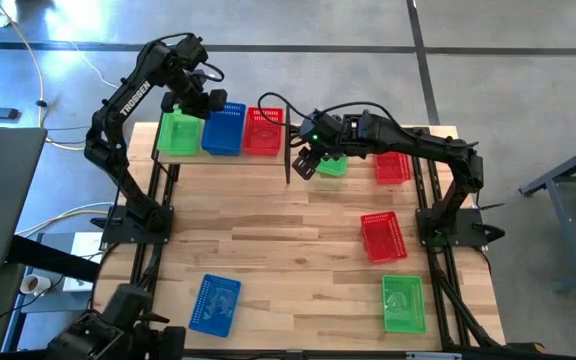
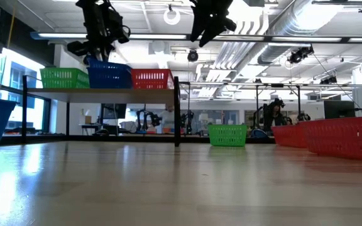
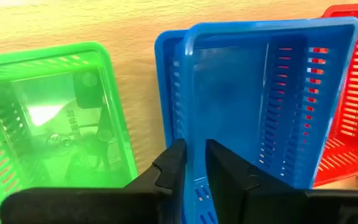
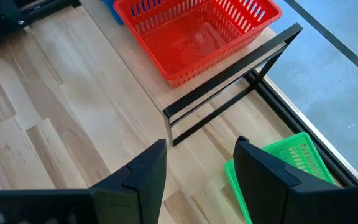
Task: Stack baskets on shelf by color
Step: Stack the right blue bin on top of the blue bin on the shelf, then stack the top red bin on top of the red bin on the shelf
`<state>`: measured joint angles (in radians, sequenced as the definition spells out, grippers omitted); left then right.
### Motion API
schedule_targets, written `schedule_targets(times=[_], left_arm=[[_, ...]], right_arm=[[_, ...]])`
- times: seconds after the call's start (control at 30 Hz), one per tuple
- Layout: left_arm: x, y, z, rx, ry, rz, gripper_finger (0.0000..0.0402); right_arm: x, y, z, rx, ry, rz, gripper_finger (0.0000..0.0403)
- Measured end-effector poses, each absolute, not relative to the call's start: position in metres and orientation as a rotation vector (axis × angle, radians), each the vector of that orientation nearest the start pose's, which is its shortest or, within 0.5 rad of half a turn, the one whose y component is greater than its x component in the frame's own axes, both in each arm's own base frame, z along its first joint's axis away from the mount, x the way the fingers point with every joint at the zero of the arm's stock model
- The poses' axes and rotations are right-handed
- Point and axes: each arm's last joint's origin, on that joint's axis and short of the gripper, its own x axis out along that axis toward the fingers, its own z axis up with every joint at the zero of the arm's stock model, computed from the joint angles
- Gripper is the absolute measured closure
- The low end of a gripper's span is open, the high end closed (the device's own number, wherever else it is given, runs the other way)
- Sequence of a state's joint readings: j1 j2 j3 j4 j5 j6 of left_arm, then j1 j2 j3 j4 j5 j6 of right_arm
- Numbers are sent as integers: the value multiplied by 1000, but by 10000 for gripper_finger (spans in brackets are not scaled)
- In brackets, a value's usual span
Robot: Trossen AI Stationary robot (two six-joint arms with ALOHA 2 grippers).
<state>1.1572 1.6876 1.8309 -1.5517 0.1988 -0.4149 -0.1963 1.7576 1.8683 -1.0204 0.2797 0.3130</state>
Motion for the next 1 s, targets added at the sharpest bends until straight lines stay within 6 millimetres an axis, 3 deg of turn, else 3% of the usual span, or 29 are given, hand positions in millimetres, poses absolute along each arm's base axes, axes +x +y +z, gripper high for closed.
schedule_targets(times=[0.17, 0.53, 0.73, 1.0], left_arm=[[124, 274, 375, -1226, 947, 1050, 333], [118, 264, 432, -1056, 780, 1102, 332], [125, 239, 462, -891, 730, 978, 332], [141, 202, 477, -685, 771, 885, 335]], right_arm=[[356, -79, 374, 247, 839, -581, 231], [355, -79, 373, 266, 849, -591, 231], [352, -78, 371, 276, 885, -601, 231], [348, -77, 370, 350, 895, -644, 231]])
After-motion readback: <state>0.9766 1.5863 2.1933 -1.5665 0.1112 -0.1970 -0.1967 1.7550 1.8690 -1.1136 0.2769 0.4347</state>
